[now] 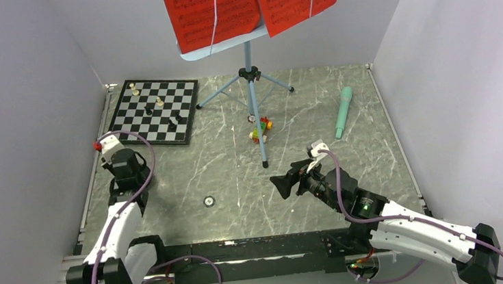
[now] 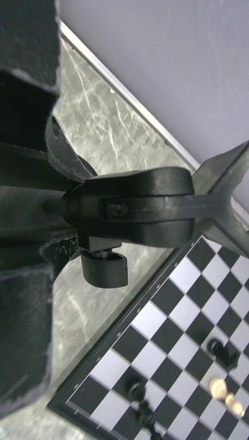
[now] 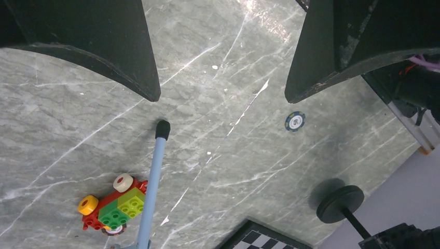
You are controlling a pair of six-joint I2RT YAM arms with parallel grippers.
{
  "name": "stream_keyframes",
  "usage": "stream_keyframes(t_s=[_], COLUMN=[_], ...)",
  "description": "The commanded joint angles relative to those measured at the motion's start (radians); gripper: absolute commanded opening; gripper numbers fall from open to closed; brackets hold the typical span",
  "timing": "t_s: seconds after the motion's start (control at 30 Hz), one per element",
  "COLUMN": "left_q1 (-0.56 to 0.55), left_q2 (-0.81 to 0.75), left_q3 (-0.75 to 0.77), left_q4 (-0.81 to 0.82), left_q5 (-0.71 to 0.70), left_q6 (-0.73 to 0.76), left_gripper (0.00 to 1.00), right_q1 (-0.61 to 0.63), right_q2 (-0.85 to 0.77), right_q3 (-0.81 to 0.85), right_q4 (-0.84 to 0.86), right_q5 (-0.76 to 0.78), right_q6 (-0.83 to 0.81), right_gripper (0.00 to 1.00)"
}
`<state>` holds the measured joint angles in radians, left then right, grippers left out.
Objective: Pack up the instrument practice props
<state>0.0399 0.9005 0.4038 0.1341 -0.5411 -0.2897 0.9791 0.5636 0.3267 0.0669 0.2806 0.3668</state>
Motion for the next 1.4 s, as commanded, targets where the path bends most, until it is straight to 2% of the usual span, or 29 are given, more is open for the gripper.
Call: stream_keyframes(t_s=[0.0, 0.23, 0.43, 0.67, 0.77, 0.87, 0.9, 1.2, 1.23, 1.3, 1.37], left_q1=[0.089, 0.193, 0.221, 0.222, 0.222, 0.222, 0.222, 0.221, 0.221, 0.221, 0.221], left_q2=[0.057, 0.203, 0.275, 0.373, 0.385, 0.369, 0.364, 0.233, 0.205, 0.151, 0.1], left_q3=[0.024, 0.035, 0.069, 0.184, 0.199, 0.181, 0.179, 0.194, 0.188, 0.177, 0.182], left_q4=[0.235, 0.331, 0.373, 0.267, 0.219, 0.226, 0.216, 0.014, -0.004, -0.039, -0.091], left_q5=[0.056, 0.109, 0.142, 0.175, 0.186, 0.188, 0.183, 0.169, 0.168, 0.173, 0.171], left_q6=[0.052, 0.092, 0.099, 0.109, 0.097, 0.091, 0.087, 0.019, 0.008, -0.007, -0.022], left_gripper=[0.0, 0.0, 0.0, 0.01, 0.16, 0.44, 0.5, 0.73, 0.77, 0.97, 0.99], right_q1=[0.004, 0.004, 0.004, 0.004, 0.004, 0.005, 0.004, 0.004, 0.004, 0.004, 0.004], right_q2=[-0.022, -0.042, -0.025, 0.003, 0.0, -0.007, -0.009, 0.002, 0.006, 0.012, 0.019], right_q3=[0.003, 0.01, 0.014, 0.033, 0.04, 0.04, 0.04, 0.044, 0.044, 0.046, 0.049], right_q4=[0.048, 0.005, 0.002, -0.002, -0.009, -0.013, -0.013, -0.007, -0.002, 0.005, 0.01], right_q5=[-0.013, 0.016, 0.024, 0.013, 0.016, 0.021, 0.024, 0.017, 0.012, 0.002, -0.011], right_q6=[-0.003, -0.026, -0.044, -0.054, -0.054, -0.055, -0.057, -0.06, -0.061, -0.063, -0.064], right_gripper=[0.95, 0.96, 0.96, 0.97, 0.97, 0.97, 0.98, 0.99, 0.99, 0.99, 0.99])
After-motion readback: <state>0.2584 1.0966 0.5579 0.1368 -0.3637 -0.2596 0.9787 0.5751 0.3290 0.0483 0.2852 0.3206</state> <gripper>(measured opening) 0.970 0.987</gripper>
